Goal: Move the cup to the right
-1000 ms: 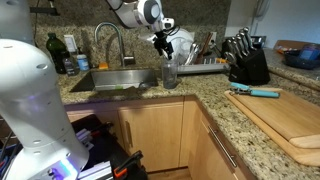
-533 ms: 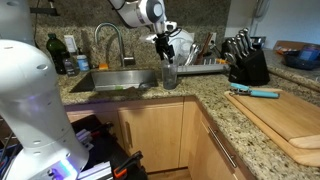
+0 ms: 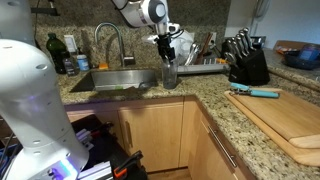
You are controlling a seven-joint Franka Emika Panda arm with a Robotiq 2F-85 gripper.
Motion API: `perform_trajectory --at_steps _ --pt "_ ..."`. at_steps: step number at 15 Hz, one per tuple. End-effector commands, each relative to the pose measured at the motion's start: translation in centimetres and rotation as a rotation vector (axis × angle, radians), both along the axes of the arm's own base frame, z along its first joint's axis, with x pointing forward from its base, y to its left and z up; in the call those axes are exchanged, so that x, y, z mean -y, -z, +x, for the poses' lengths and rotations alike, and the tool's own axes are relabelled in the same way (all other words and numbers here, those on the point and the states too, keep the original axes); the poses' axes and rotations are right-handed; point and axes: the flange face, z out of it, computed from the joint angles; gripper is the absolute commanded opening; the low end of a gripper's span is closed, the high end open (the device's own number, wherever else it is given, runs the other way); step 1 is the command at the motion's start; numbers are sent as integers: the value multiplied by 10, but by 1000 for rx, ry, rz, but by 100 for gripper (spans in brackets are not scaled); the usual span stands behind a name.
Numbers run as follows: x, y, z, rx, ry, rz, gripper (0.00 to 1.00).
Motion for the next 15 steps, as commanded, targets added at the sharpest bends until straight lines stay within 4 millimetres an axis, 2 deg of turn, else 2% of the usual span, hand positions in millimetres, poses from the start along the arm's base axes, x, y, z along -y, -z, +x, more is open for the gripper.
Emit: perform_trajectory --at_steps 1,5,8,9,12,14,15 --pt "-21 3 2 15 9 87 53" --pt "-44 -3 -3 29 -24 124 25" --pt "-34 -4 -2 40 -54 54 2" --pt "-26 -4 -1 48 -55 16 0" --pt "-3 -15 6 88 -80 -104 2" --pt "22 -36 9 128 -94 -219 3" --pt "44 -62 7 164 -75 -266 3"
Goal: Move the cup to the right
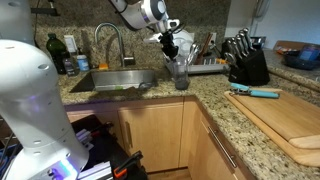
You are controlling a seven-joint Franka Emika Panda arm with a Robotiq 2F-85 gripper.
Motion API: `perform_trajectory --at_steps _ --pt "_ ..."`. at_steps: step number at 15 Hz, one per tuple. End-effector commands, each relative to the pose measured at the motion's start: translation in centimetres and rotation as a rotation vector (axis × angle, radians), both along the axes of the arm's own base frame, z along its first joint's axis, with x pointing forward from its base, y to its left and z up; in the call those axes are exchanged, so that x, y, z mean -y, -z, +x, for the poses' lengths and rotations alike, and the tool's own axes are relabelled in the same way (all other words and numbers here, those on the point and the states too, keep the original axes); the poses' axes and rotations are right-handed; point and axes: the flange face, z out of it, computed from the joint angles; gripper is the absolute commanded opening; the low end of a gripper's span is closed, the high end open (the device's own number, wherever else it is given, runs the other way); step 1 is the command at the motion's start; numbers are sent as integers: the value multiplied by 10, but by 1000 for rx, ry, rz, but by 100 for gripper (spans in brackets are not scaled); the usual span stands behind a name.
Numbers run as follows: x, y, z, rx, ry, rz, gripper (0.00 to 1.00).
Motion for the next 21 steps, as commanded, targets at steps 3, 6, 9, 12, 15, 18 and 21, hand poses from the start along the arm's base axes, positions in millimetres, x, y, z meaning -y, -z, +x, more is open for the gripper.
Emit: perform_trajectory --at_steps 3,6,9,12,15,18,21 --pt "81 -107 -14 166 68 -158 3" --pt "123 -170 -39 246 143 -111 3" --pt "199 -198 -54 187 301 88 3" --pt "284 -195 -61 122 431 231 3" --pt "304 -195 -75 128 487 265 11" --pt "328 -200 -75 117 499 259 3" --pt "307 -167 -11 27 572 190 3"
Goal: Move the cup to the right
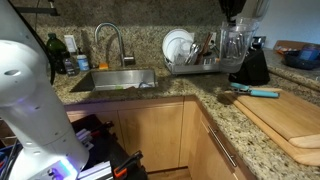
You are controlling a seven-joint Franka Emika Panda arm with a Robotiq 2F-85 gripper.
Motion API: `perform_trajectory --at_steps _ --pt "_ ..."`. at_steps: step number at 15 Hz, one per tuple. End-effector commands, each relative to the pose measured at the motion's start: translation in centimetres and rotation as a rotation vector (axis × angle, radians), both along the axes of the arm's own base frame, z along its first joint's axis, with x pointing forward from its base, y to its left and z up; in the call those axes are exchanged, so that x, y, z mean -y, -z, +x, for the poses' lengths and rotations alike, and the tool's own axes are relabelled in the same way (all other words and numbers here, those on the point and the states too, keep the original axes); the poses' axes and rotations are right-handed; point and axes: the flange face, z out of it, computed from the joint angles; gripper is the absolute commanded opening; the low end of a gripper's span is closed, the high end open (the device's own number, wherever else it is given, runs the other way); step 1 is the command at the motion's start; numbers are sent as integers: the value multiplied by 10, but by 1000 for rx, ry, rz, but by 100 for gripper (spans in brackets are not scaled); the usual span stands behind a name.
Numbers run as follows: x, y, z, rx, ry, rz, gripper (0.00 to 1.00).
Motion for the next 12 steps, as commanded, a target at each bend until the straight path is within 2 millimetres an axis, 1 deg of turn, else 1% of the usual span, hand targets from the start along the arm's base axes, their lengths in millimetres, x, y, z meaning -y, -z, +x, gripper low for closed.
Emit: perform_trajectory --at_steps 1,2,4,5,7,8,10,11,12 --pt "-14 23 73 -81 100 -48 3" --pt "-18 25 82 -93 149 -41 3" --pt "-16 23 109 -74 264 -107 3" --pt "-12 23 121 -73 311 -141 3" --pt "4 23 138 -77 417 -194 3" --pt "19 22 142 -86 472 -208 3" --pt "50 26 148 -103 580 -213 3" --pt "65 29 151 -105 637 -186 3" --pt "41 32 140 -98 552 -187 3"
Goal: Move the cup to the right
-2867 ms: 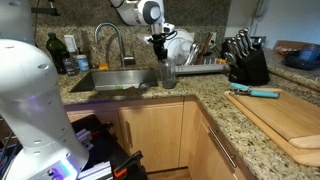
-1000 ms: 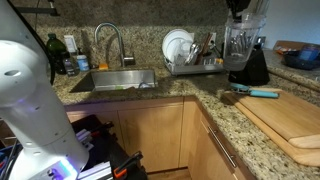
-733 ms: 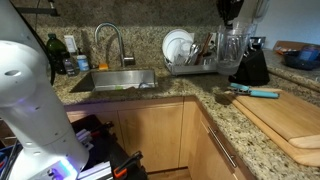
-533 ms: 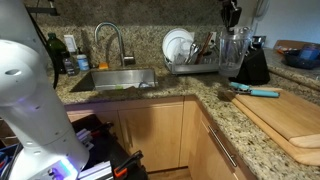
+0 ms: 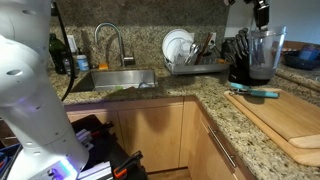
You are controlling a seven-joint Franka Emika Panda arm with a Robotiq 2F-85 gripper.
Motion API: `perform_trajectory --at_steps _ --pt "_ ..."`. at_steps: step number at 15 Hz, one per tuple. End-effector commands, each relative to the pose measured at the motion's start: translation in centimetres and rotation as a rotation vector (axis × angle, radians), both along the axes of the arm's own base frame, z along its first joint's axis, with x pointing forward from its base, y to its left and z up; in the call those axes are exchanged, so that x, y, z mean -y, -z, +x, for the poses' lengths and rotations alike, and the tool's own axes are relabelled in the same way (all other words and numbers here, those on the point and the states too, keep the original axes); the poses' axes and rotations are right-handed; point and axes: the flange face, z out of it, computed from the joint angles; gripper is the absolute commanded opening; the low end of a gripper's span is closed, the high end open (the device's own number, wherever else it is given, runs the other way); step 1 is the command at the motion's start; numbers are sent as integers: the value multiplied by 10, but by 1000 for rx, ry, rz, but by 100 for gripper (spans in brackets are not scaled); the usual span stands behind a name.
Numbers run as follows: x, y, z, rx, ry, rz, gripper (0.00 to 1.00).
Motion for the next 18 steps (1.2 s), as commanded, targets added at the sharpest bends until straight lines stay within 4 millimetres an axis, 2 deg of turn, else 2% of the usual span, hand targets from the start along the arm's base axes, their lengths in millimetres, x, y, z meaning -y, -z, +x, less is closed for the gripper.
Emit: perform_trajectory --at_steps 1,3,4,5,6,9,11,14,15,16,17,18 --pt "9 1 2 -3 13 -5 11" --pt "9 8 4 -10 11 -4 11" --pt "0 17 6 -17 -75 4 3" --pt "6 23 12 -23 -84 43 3" --pt "34 38 23 -27 -38 116 3" --pt "82 56 30 51 160 144 3" --pt "121 77 32 99 270 130 3" --pt "157 114 29 71 450 86 3" --pt "145 105 20 68 369 106 11" --pt "154 117 21 64 408 97 11" --pt "159 125 23 64 426 89 3" --pt "155 137 25 57 437 113 3"
